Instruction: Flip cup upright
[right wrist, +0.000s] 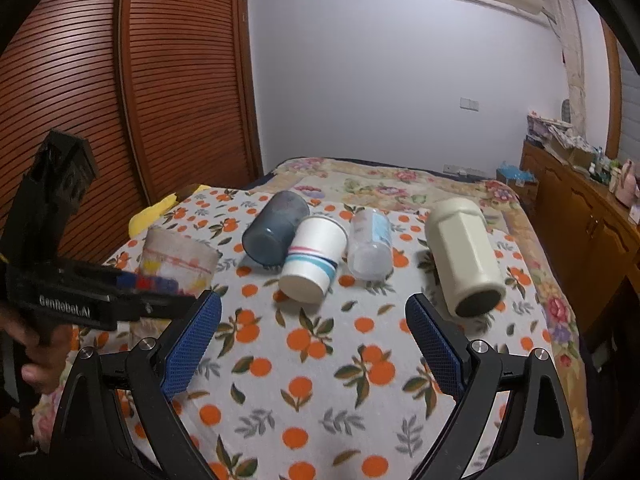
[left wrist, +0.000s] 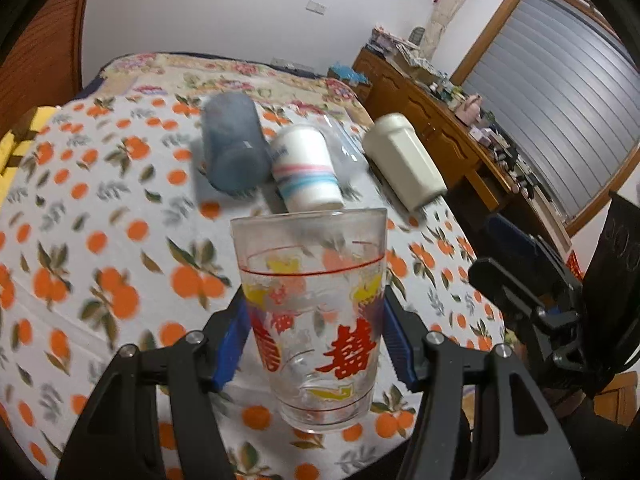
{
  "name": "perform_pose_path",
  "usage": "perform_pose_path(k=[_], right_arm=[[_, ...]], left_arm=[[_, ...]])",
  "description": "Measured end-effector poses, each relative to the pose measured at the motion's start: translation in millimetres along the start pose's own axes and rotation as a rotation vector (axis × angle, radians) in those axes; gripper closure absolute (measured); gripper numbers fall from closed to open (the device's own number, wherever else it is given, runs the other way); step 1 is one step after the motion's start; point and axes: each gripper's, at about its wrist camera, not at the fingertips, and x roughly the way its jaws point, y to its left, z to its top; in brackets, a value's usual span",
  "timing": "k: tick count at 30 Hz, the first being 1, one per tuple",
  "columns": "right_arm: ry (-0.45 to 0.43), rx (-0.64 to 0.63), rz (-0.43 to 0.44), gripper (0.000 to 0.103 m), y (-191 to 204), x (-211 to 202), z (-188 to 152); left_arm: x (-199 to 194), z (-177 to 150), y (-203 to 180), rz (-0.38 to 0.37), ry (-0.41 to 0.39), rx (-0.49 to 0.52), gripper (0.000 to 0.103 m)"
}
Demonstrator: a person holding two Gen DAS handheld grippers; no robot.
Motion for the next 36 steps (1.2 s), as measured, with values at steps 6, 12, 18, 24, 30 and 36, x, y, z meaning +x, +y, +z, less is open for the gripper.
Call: perform_pose_path(k=[6,12,18,24,30,36], right_arm=[[0.012,0.017,-0.005,0.008,-7.8,-6.4,-10.5],[0.034,0.035,-0.008,0.008,-13.6,-1.0,-15.4],[0.05,0.039,-0.007,0.008,-15.2,4.9,-18.0],[0.056,0.039,-0.008,0.008,-14.3,8.2,-17.7],[0.064,0.043,-0.005,0.008,-14.6,9.7,-17.7],[0.08,0.054,0.017,0.008,-11.3,12.9,-18.0]], left_arm=[[18.1,-13.5,-14.7,-0.01,0.062,0.009,0.043],[32.9,-11.1,-16.8,-0.003,0.086,0.011,0.043],[44.9,-3.5,-12.4,-0.007,0.096,0.005,0.043],[63.5,-3.2,-5.3,0.033,0.12,-0.008,0.043],[55.9,-1.9,-5.5,0.052,0.061,0.001,0.032],[26.9,-1.6,-1.4,0.05,0.0,-0.013,0.031]])
